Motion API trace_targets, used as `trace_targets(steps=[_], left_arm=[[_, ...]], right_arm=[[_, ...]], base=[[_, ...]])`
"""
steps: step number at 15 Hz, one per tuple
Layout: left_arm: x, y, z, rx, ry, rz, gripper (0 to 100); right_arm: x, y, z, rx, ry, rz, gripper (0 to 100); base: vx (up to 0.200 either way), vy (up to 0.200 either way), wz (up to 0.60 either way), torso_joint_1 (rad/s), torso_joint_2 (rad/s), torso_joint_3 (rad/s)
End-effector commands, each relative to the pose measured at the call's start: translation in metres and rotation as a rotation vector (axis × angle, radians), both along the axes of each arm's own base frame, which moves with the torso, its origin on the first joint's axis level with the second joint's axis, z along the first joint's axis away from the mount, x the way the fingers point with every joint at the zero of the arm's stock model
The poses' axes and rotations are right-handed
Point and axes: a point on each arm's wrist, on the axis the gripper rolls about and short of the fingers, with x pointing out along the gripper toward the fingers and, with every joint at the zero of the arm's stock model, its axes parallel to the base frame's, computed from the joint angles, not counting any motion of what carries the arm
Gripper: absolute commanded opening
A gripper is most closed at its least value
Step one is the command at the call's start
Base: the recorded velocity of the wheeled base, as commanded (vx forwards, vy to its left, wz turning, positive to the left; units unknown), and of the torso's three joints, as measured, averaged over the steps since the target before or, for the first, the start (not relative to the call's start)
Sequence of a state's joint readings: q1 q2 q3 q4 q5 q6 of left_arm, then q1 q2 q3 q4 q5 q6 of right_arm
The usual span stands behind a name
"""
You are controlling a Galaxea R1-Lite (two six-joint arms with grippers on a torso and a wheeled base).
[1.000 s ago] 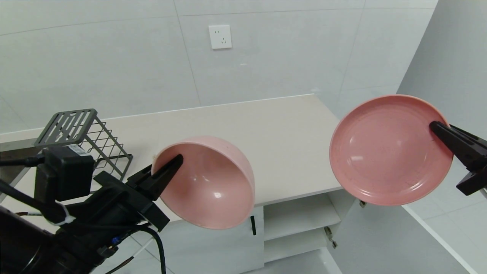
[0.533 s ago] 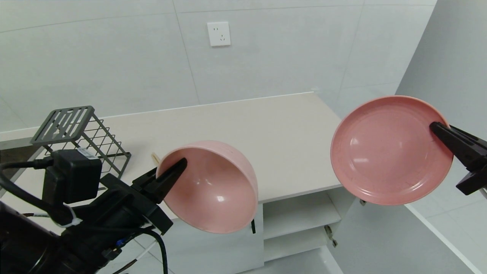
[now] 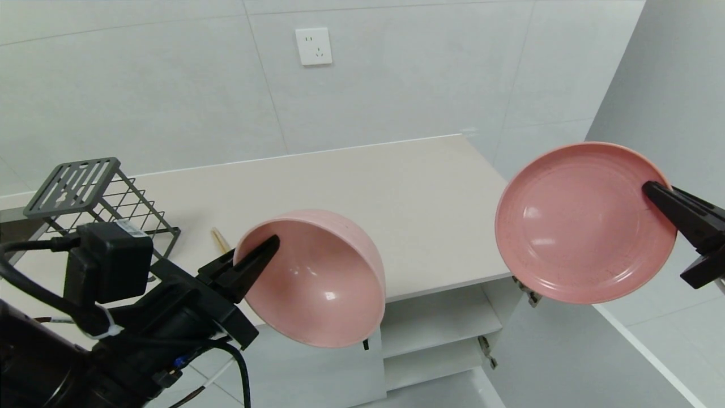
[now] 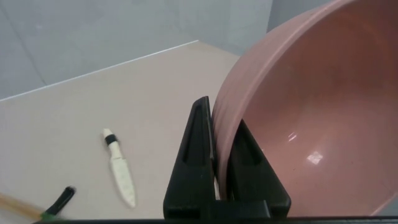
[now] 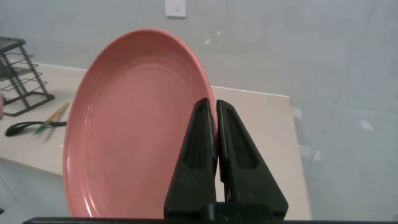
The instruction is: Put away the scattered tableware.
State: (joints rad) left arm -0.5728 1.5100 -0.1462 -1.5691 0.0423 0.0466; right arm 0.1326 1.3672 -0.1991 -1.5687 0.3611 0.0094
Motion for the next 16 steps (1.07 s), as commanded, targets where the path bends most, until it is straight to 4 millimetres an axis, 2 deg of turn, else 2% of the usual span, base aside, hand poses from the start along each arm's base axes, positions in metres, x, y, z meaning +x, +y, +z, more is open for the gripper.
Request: trace_targets(steps=[1, 2, 10, 16], left_arm=[[-0.0003, 0.0008, 0.0008, -0.003, -0.004, 0.004, 0], [-0.0003, 0.0008, 0.0008, -0.003, -0.004, 0.004, 0], [-0.0007, 0.0010, 0.0007, -0.002, -0.004, 0.003, 0], [-0.0001, 0.0005, -0.0008, 0.002, 0.002, 0.003, 0]], right_arm=[[0.0001, 0.0005, 0.0001, -0.001, -0.001, 0.005, 0], [0.0002, 0.0005, 0.0004, -0.001, -0.003, 0.005, 0], [0.0002, 0.0005, 0.0004, -0.001, -0.003, 0.005, 0], [-0.0003, 0.0004, 0.0013, -0.001, -0.008, 0.004, 0]], base=[[0.000, 0.000, 0.00, 0.000, 0.00, 0.000], [0.000, 0.000, 0.00, 0.000, 0.00, 0.000], [-0.200, 0.000, 0.00, 0.000, 0.00, 0.004], [0.000, 0.000, 0.00, 0.000, 0.00, 0.000]])
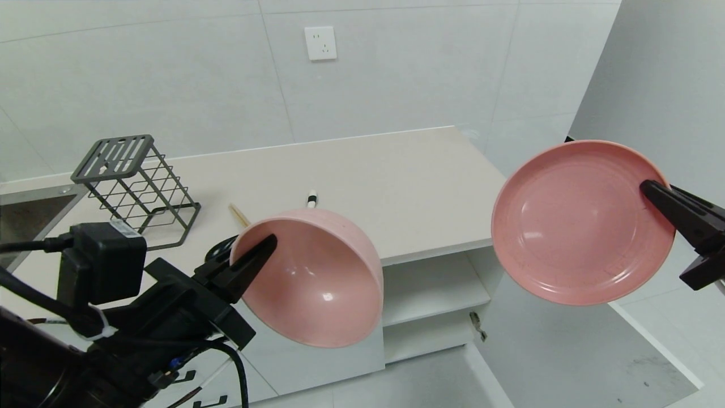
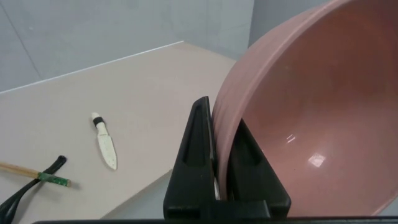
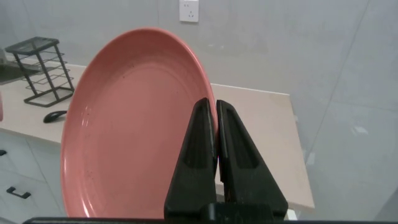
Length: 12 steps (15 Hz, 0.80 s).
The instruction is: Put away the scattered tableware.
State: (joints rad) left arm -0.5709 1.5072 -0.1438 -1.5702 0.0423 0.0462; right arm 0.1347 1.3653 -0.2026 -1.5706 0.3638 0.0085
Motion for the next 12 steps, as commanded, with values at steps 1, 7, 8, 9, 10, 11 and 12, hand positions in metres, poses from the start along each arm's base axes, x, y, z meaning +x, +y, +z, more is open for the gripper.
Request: trace_targets(steps=[1, 7, 8, 9, 10, 11, 12], left_arm=[[0.0006, -0.0003, -0.0012, 0.003, 0.005, 0.001, 0], [0.0003, -0.0001, -0.0018, 0.005, 0.008, 0.001, 0], [0.0008, 0.0003, -0.0015, 0.004, 0.006, 0.004, 0], [0.0011, 0.0004, -0.0012, 0.003, 0.005, 0.005, 0], [0.0011, 0.0004, -0.0018, 0.005, 0.008, 0.005, 0], [0.0015, 0.0001, -0.0018, 0.005, 0.008, 0.005, 0], [0.0013, 0.0003, -0.0021, 0.004, 0.010, 0.005, 0]], right_arm=[[0.0000, 0.0000, 0.0000, 0.001, 0.000, 0.000, 0], [0.0000, -0.0002, 0.0000, 0.001, 0.000, -0.001, 0], [0.0000, 0.0000, 0.0000, -0.001, -0.001, 0.000, 0], [0.0003, 0.0001, -0.0002, -0.001, 0.001, 0.000, 0], [0.0006, 0.0001, -0.0005, 0.000, 0.003, 0.000, 0], [0.0003, 0.0001, -0.0002, -0.001, 0.001, 0.000, 0], [0.0003, -0.0002, -0.0002, -0.001, 0.001, -0.002, 0]], base=[[0.000, 0.000, 0.00, 0.056, 0.00, 0.002], [0.000, 0.000, 0.00, -0.043, 0.09, 0.046], [0.000, 0.000, 0.00, -0.173, 0.32, 0.168], [0.000, 0.000, 0.00, -0.124, 0.23, 0.105], [0.000, 0.000, 0.00, -0.110, 0.21, 0.115], [0.000, 0.000, 0.00, -0.183, 0.38, 0.183], [0.000, 0.000, 0.00, -0.124, 0.27, 0.134]])
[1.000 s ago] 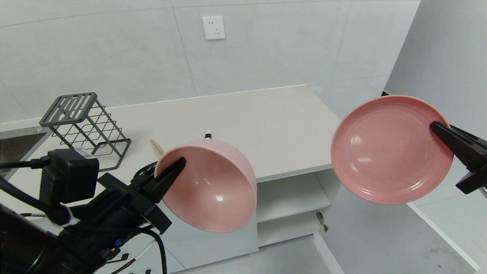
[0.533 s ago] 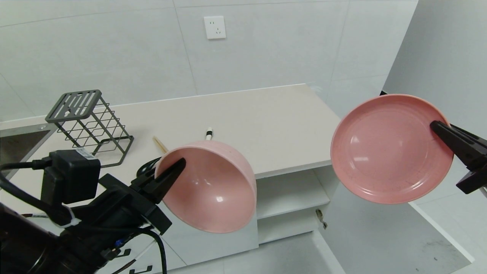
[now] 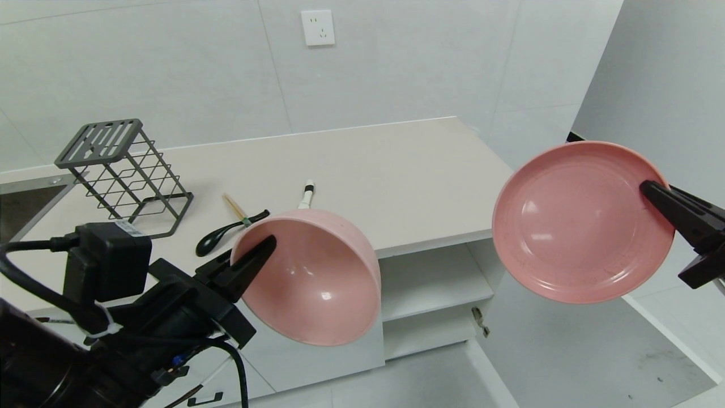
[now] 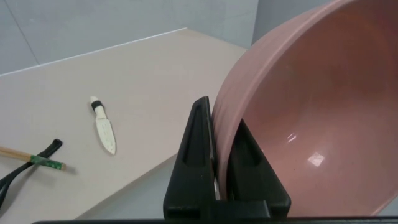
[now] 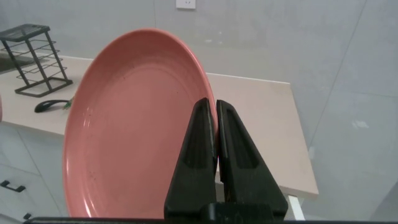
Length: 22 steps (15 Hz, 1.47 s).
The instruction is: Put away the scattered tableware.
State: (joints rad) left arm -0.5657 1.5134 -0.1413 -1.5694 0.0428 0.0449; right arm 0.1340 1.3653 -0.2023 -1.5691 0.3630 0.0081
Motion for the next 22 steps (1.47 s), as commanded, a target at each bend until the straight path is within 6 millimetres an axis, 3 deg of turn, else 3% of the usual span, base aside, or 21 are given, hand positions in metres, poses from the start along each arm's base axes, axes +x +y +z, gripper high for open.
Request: trace_targets(steps=[1, 22], left_arm=[[0.0004, -0.0003, -0.0006, 0.001, 0.002, 0.000, 0], [0.0031, -0.0017, -0.0048, 0.004, 0.025, 0.001, 0]], right_arm=[[0.0003, -0.0001, -0.0001, 0.001, 0.000, 0.000, 0], [0.0024, 0.0005, -0.0029, -0.001, 0.015, 0.002, 0]], base=[[0.000, 0.000, 0.00, -0.105, 0.20, 0.100], [0.000, 0.000, 0.00, -0.159, 0.31, 0.151]])
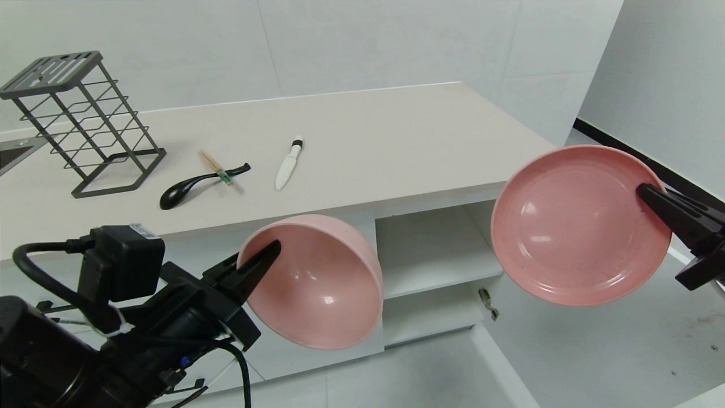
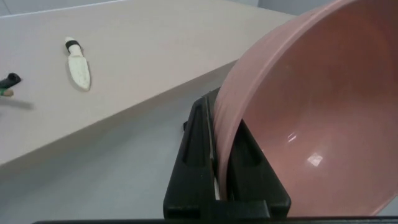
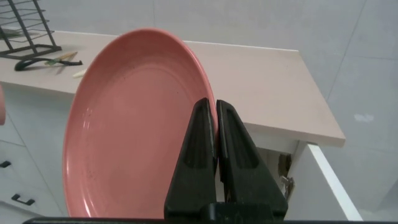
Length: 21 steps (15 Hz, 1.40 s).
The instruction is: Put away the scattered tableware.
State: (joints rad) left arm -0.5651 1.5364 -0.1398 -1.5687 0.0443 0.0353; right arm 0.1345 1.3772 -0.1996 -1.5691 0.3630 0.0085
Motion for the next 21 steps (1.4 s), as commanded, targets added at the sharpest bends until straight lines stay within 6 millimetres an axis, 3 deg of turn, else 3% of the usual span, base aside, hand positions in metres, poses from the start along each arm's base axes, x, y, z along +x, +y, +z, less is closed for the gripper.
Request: trace_targets(steps=[1, 21], left_arm=[[0.0005, -0.0002, -0.0006, 0.001, 0.002, 0.001, 0], [0.0001, 0.0005, -0.0003, -0.018, 0.011, -0.001, 0]], right_arm=[[0.0009, 0.0002, -0.0007, 0.000, 0.004, 0.001, 0], [0.0008, -0.0001, -0.0011, -0.002, 0.004, -0.001, 0]], base=[[0.000, 0.000, 0.00, -0.124, 0.25, 0.115], [0.000, 0.000, 0.00, -0.168, 0.29, 0.128]])
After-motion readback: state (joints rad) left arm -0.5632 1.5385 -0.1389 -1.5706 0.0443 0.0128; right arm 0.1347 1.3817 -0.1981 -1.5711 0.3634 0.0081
